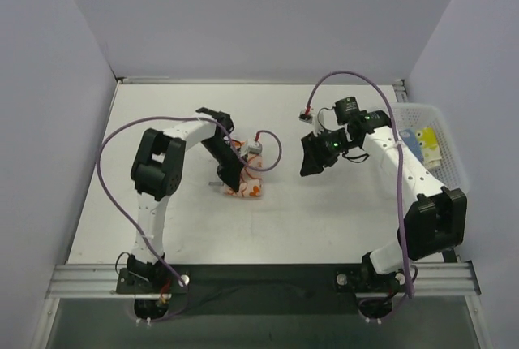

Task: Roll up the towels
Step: Roll the towel

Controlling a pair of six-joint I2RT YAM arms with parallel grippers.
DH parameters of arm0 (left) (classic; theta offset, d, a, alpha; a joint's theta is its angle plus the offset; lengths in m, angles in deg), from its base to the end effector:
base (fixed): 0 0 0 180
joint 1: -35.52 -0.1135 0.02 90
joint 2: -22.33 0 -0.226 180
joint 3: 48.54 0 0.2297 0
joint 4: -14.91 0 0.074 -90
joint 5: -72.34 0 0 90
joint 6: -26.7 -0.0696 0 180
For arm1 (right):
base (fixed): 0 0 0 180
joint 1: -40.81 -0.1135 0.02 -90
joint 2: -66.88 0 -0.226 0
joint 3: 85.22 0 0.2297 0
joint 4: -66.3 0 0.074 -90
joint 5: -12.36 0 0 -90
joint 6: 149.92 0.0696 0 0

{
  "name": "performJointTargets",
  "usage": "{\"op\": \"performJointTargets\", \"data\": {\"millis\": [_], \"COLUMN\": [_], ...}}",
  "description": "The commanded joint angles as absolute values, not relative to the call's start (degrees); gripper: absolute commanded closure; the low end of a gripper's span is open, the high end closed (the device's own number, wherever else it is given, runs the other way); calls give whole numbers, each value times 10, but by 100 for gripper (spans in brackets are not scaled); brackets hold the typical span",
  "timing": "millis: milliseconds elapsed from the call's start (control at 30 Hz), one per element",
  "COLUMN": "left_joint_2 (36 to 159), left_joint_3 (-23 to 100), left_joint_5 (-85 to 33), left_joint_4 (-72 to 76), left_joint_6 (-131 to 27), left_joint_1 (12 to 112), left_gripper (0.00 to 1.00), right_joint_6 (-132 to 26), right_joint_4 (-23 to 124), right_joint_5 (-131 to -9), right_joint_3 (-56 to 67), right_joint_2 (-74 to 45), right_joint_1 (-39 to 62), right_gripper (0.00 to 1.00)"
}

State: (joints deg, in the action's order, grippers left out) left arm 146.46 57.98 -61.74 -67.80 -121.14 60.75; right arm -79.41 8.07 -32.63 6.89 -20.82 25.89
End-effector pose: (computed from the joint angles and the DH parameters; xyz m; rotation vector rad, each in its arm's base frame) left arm 0.2901 -0.1902 0.1091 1.8150 2.2064 -1.1817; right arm 0.2895 0.1281 0.2575 -0.9903 2.1323 0.9342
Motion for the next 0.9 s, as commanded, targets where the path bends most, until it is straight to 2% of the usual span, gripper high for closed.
{"op": "performJointTargets", "data": {"millis": [0, 167, 300, 367, 433, 567, 867], "left_joint_2": [1537, 1643, 1679, 1689, 1699, 1711, 1711], "left_joint_3": [649, 753, 807, 822, 838, 839, 838], "left_joint_5": [-617, -600, -603, -613, -620, -619, -622], "left_joint_4": [-754, -858, -885, -893, -901, -908, -905], "left_joint_6": [-1233, -1248, -1234, -1232, -1228, -1229, -1231], "left_joint_1": [591, 590, 587, 588, 588, 587, 587], "left_gripper": [81, 73, 70, 69, 67, 64, 63], "right_joint_6": [-821, -828, -865, -886, -899, -926, -1025], "right_joint_4": [103, 198, 265, 306, 331, 423, 566], "right_joint_5": [-366, -423, -518, -570, -600, -631, -647], "right_joint_3": [9, -48, -61, -59, -50, -43, -81], "right_joint_2": [-151, -97, -113, -150, -182, -263, -339], "right_joint_1": [198, 83, -12, -46, -80, -94, -96], "right_gripper": [57, 55, 50, 35, 24, 26, 34]}}
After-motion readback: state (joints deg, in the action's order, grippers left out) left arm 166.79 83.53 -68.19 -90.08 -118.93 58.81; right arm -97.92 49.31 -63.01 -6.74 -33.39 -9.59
